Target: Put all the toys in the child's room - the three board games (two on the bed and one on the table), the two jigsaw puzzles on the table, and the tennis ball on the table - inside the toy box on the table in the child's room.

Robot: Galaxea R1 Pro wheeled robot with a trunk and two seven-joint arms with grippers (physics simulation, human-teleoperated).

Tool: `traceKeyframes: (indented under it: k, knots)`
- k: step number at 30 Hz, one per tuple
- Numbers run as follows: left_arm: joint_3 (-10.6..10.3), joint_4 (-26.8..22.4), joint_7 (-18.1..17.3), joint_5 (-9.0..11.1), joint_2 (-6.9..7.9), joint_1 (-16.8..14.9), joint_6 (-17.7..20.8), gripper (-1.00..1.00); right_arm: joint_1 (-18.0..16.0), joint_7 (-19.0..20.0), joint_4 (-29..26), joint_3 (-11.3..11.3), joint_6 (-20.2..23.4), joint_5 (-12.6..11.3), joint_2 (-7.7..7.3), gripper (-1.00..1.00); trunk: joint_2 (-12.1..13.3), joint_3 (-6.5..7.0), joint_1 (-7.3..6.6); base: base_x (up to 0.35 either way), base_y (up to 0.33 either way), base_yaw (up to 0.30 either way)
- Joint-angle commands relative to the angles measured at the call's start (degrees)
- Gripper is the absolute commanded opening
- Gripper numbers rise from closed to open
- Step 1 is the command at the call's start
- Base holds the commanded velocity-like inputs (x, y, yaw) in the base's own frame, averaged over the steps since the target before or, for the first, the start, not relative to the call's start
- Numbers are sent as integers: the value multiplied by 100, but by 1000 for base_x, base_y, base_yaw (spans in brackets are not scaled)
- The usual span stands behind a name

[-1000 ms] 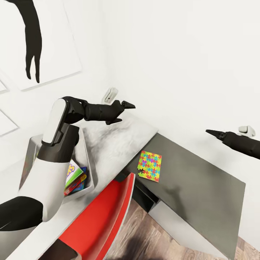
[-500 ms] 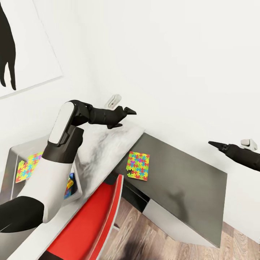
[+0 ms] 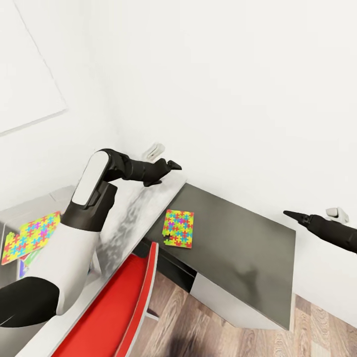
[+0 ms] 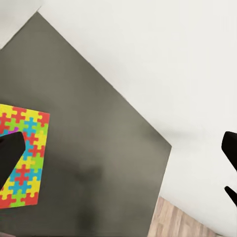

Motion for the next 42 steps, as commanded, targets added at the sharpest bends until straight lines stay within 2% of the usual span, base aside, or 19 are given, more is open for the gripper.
traceKeyframes:
  k: [1,5,14,18,33,35,42]
  knots:
    - [2,-1,60,51,-2,-6,7,100,-6,60,0,-6,26,57,-1,100,-11,-8,3,0,0,-32]
    - [-4,194,56,-72,-9,18,7,100,17,62,-3,18,26,55,18,100,-11,-6,3,0,0,-20]
    - [-108,833,8,-582,-27,44,8,100,37,63,-9,54,26,54,48,100,-11,-4,3,0,0,-7]
    - [-106,943,-18,-711,-2,105,8,100,39,62,-9,62,26,54,52,100,-11,-4,3,0,0,-6]
    - [-89,1047,-43,-796,18,183,6,100,41,62,-10,63,26,56,68,100,-11,36,3,0,0,-61]
    - [-23,1112,4,-836,84,118,-57,100,-25,94,35,27,26,61,134,100,-11,36,3,0,0,0]
    - [-7,1260,28,-825,291,-92,-153,100,-37,88,37,19,26,61,138,100,-11,36,3,0,0,0]
